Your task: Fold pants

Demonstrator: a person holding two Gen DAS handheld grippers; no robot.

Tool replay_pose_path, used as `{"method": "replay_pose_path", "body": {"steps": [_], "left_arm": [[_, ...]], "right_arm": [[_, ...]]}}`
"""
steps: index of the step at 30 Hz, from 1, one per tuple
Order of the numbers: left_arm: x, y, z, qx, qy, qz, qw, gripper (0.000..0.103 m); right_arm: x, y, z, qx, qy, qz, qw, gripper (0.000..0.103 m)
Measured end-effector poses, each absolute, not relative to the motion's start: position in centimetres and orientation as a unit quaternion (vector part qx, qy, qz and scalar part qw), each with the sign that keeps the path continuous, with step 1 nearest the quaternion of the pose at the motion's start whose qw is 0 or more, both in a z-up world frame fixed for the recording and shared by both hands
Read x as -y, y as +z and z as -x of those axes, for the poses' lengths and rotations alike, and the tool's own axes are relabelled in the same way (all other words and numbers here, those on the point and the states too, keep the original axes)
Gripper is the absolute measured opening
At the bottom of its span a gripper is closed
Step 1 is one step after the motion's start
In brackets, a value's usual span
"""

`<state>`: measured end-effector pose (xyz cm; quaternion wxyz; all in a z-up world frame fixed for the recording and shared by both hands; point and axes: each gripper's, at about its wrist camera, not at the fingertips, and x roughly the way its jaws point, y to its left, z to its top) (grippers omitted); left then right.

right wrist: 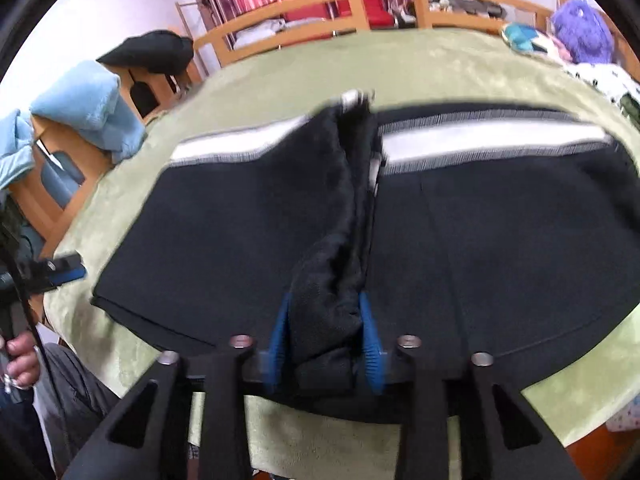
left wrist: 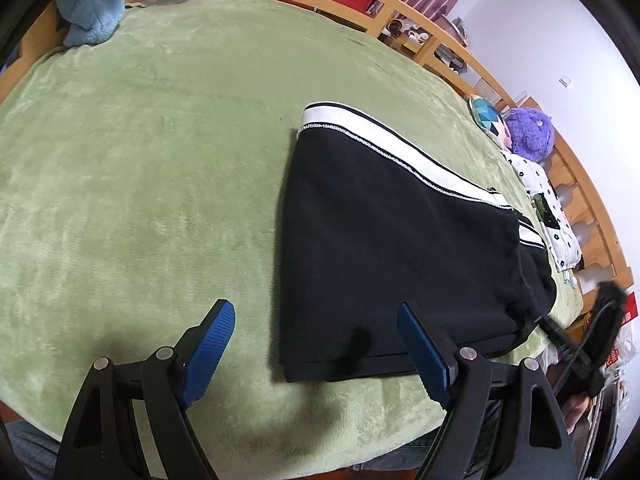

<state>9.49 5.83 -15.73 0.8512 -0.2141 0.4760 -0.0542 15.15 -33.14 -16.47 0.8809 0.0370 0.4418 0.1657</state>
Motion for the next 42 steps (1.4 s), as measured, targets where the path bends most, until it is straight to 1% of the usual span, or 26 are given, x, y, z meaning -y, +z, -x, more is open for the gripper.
{"method": "replay_pose_path", "body": {"steps": [1, 3, 6, 8, 10, 11, 12, 15, 16, 18, 20, 22, 25, 27, 29, 31, 32, 33, 34, 35, 36, 37, 39, 42], "left_arm": [[-5.8, -15.8, -9.6, -0.476, -0.055, 0.214, 0.851, 0.082], [-6.0, -16.3, -10.0, -0.478, -0.055, 0.213, 0.850, 0.082], [-5.9, -17.2, -10.9, -0.490, -0.052, 0.216, 0.843, 0.082], [-5.5, -18.1, -11.5, -0.503, -0.049, 0.206, 0.838, 0.082], [-4.9, -19.3, -12.0, -0.527, -0.037, 0.183, 0.829, 0.082], [-4.6, -19.7, -11.9, -0.530, -0.037, 0.178, 0.829, 0.082], [-4.5, -19.7, -11.7, -0.527, -0.037, 0.174, 0.831, 0.083], [-4.2, -19.6, -11.5, -0.530, -0.042, 0.171, 0.829, 0.084], [-4.3, -19.5, -11.4, -0.530, -0.045, 0.176, 0.828, 0.084], [-4.6, -19.5, -11.1, -0.525, -0.070, 0.203, 0.824, 0.084], [-4.8, -19.9, -10.9, -0.518, -0.089, 0.231, 0.818, 0.084], [-5.1, -20.3, -10.5, -0.505, -0.091, 0.256, 0.820, 0.083], [-4.8, -20.9, -10.2, -0.483, -0.109, 0.300, 0.815, 0.082], [-4.4, -21.1, -10.5, -0.480, -0.102, 0.311, 0.814, 0.081], [-4.2, -21.2, -10.9, -0.474, -0.078, 0.317, 0.818, 0.075], [-4.2, -21.0, -11.3, -0.470, -0.061, 0.327, 0.818, 0.043], [-4.2, -20.9, -11.5, -0.471, -0.064, 0.337, 0.813, 0.041], [-4.2, -20.5, -11.6, -0.472, -0.066, 0.340, 0.811, 0.028], [-4.0, -20.0, -11.7, -0.471, -0.066, 0.337, 0.812, 0.021], [-3.8, -19.0, -11.6, -0.467, -0.067, 0.329, 0.818, 0.020], [-3.6, -17.7, -11.3, -0.457, -0.070, 0.318, 0.828, 0.017], [-3.1, -16.7, -11.5, -0.450, -0.073, 0.309, 0.834, 0.016], [-2.1, -14.0, -11.5, -0.438, -0.076, 0.282, 0.850, 0.016], [0.0, -10.2, -11.4, -0.417, -0.081, 0.243, 0.872, 0.016]], "right_arm": [[33.5, -15.2, -15.2, -0.415, 0.159, -0.040, 0.895, 0.051], [34.1, -13.5, -16.2, -0.383, 0.155, -0.039, 0.910, 0.052], [33.4, -12.2, -19.0, -0.364, 0.156, -0.019, 0.918, 0.052], [32.6, -12.3, -21.6, -0.361, 0.154, 0.007, 0.920, 0.051], [31.9, -13.7, -24.5, -0.381, 0.150, 0.021, 0.912, 0.039], [31.6, -14.6, -25.7, -0.399, 0.153, 0.021, 0.904, 0.030], [31.2, -15.7, -26.8, -0.420, 0.152, 0.025, 0.895, 0.024], [31.2, -19.1, -28.9, -0.468, 0.127, 0.036, 0.874, 0.024], [31.5, -19.4, -29.2, -0.471, 0.130, 0.024, 0.872, 0.025], [32.2, -18.8, -29.3, -0.468, 0.123, 0.018, 0.875, 0.038], [32.5, -18.2, -29.0, -0.463, 0.116, 0.013, 0.878, 0.041], [33.5, -16.9, -27.0, -0.448, 0.118, -0.007, 0.886, 0.041], [34.2, -15.7, -23.3, -0.428, 0.123, -0.008, 0.895, 0.046], [34.8, -15.2, -20.2, -0.421, 0.137, -0.017, 0.897, 0.056], [34.8, -16.0, -18.1, -0.430, 0.148, -0.012, 0.891, 0.056], [34.5, -17.5, -16.7, -0.440, 0.140, -0.007, 0.887, 0.056], [34.6, -18.0, -16.6, -0.441, 0.141, -0.014, 0.886, 0.055], [34.7, -18.5, -16.7, -0.438, 0.151, -0.022, 0.886, 0.058], [34.8, -19.4, -17.1, -0.441, 0.154, -0.028, 0.884, 0.059], [34.9, -19.6, -17.4, -0.449, 0.151, -0.035, 0.880, 0.059], [35.3, -19.3, -17.6, -0.452, 0.150, -0.055, 0.878, 0.057], [35.6, -18.9, -17.6, -0.448, 0.151, -0.066, 0.879, 0.056], [36.3, -17.5, -16.8, -0.422, 0.143, -0.079, 0.892, 0.055], [37.8, -15.7, -15.4, -0.412, 0.116, -0.068, 0.901, 0.055]]}}
